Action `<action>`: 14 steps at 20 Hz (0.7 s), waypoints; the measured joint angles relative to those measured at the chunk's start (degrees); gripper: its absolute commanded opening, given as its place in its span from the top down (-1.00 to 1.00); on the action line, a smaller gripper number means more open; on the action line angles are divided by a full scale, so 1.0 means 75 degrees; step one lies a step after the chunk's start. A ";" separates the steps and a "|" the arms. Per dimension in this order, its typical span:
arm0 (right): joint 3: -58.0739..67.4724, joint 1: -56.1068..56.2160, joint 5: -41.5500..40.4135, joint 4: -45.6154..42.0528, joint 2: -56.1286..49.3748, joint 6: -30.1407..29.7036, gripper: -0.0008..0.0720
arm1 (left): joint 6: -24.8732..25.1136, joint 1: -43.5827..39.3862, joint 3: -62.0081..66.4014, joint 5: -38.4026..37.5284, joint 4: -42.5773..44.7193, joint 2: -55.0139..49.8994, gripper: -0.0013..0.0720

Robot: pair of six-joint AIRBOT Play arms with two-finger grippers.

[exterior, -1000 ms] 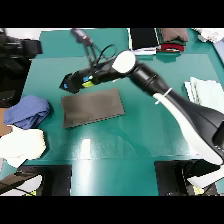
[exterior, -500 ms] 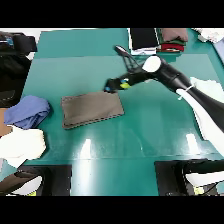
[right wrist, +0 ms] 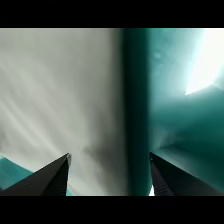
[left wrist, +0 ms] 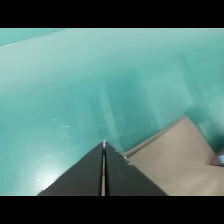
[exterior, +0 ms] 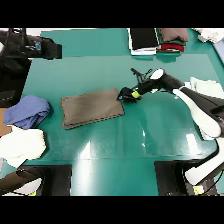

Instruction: Fold the shirts.

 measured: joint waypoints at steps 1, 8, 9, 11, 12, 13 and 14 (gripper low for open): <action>0.0259 0.0178 -0.0015 0.0152 -0.0286 -0.0006 0.06 | 0.0012 -0.0055 0.0003 0.0003 -0.0009 -0.0026 0.88; 0.2020 0.1107 -0.0184 0.0417 -0.1309 -0.0067 0.92 | 0.0047 -0.0213 0.0000 0.0015 -0.0428 -0.0093 0.88; 0.2221 0.1046 -0.0262 0.0265 -0.1239 -0.0064 0.92 | 0.0047 -0.0291 0.0003 0.0017 -0.0487 -0.0093 0.88; 0.2465 0.0699 -0.0280 -0.0192 -0.0906 -0.0012 0.92 | 0.0050 -0.0533 0.0003 0.0017 -0.0597 -0.0096 0.88; 0.2538 0.0437 -0.0274 -0.0440 -0.0682 0.0038 0.92 | 0.0050 -0.0662 0.0003 0.0023 -0.0612 -0.0099 0.88; 0.2591 0.0085 -0.0227 -0.0752 -0.0414 0.0114 0.92 | 0.0050 -0.0793 0.0003 0.0032 -0.0632 -0.0102 0.88; 0.2626 -0.0294 -0.0119 -0.1058 -0.0149 0.0189 0.92 | 0.0052 -0.0933 0.0000 0.0082 -0.0650 -0.0102 0.88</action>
